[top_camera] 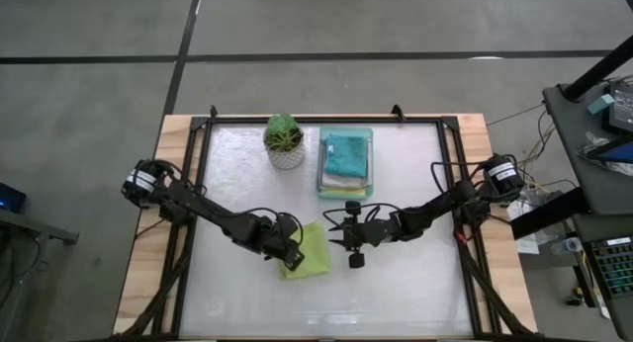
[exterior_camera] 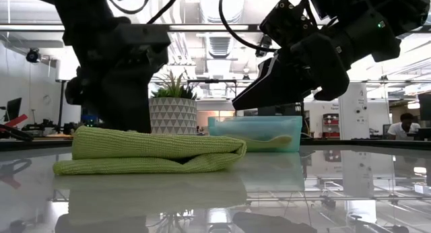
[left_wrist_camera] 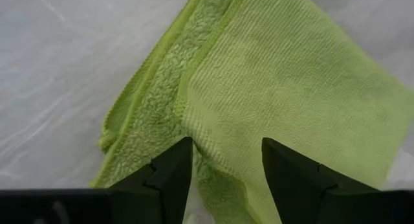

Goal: Fold microfiber towels
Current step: Fold the green microfiber cloth

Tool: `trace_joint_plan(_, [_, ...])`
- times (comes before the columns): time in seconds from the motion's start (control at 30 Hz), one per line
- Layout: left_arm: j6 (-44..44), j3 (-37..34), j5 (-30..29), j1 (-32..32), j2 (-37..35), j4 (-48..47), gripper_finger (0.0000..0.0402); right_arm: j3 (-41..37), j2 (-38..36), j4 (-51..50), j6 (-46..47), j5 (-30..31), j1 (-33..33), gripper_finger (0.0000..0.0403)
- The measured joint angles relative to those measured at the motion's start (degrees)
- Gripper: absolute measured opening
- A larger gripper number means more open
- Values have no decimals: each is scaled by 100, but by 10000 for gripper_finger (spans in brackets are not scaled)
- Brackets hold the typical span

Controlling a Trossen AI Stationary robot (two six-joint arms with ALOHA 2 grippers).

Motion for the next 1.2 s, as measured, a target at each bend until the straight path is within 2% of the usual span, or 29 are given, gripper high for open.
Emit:
trace_joint_plan(0.1, [120,-2,-32,0,12,12,167,0,0,-2,0,0,0,121])
trace_joint_plan(0.2, [166,-2,-166,0,12,22,145,0,0,-2,-2,0,0,121])
trace_joint_plan(0.3, [291,31,-178,2,12,16,94,0,0,-2,-6,0,0,121])
trace_joint_plan(0.4, [506,86,-180,1,9,-2,22,0,0,-2,-9,0,0,121])
trace_joint_plan(0.43, [557,102,-181,1,-2,-21,12,0,0,-3,-9,0,0,121])
trace_joint_plan(0.5, [671,187,-183,0,-42,-157,6,0,0,-2,-11,0,0,121])
trace_joint_plan(0.77, [653,535,-331,2,-583,-1707,1,0,0,-8,-13,0,0,121])
trace_joint_plan(1.0, [154,85,-298,-22,-589,-1748,0,0,0,-9,-16,0,0,121])
trace_joint_plan(1.2, [-57,-99,3,-22,-410,-1744,0,0,0,-28,-13,0,0,121])
